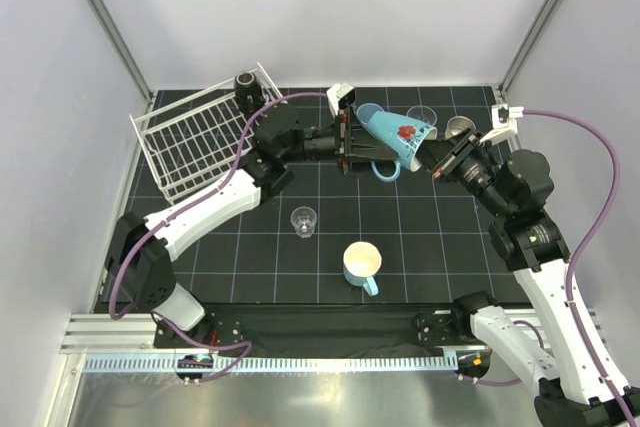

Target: Load the cups into the dish rack

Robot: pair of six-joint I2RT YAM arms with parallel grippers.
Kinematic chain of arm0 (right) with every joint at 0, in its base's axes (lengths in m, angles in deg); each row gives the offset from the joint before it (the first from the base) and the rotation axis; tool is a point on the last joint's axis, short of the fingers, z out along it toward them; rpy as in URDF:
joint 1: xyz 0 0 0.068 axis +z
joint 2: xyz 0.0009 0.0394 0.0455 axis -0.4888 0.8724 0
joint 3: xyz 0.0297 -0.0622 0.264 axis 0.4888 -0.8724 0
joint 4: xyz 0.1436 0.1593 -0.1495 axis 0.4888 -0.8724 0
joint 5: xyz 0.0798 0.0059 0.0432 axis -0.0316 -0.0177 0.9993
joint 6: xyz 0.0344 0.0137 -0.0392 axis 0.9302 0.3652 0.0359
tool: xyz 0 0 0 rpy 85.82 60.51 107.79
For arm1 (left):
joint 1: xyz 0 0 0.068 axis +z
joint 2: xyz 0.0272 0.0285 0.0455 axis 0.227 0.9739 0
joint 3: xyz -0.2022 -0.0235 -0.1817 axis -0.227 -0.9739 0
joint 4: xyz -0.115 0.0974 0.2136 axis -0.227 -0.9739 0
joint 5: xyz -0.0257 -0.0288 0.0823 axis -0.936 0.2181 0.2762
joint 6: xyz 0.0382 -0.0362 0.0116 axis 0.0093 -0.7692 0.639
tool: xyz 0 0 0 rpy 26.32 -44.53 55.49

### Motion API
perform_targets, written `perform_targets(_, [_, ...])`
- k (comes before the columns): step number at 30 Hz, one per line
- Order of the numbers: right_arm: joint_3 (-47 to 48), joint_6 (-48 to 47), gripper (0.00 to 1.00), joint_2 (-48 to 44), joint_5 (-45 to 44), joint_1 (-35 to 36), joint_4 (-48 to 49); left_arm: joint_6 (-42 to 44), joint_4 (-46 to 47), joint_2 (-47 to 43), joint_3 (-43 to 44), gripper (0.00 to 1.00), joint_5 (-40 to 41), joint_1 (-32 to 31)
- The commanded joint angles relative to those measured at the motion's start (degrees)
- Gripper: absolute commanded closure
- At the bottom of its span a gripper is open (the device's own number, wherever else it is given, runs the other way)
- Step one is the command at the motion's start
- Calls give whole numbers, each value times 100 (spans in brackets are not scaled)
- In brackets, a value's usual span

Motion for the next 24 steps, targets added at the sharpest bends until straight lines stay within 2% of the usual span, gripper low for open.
perform_targets(1, [178,-193,96,48,-176,44,285,-81,380,15,307,72,110,-90])
perform_targets(7, [222,-132,96,92,-273,44,241,-90,380,24,307,87,197,-81])
perform_targets(10, [231,-79,96,109,-335,53,214,-90,354,33,315,89,320,-81])
perform_targets(14, [248,-18,96,171,-466,53,118,-90,319,42,324,82,470,-82])
perform_targets(17, [240,0,96,180,-563,53,73,-90,301,16,307,82,576,-81])
perform_targets(21, [240,-35,96,197,-546,44,47,-99,292,-2,289,90,699,-73])
perform_targets(24, [161,-53,96,162,-467,53,65,-108,301,-2,289,100,708,-73])
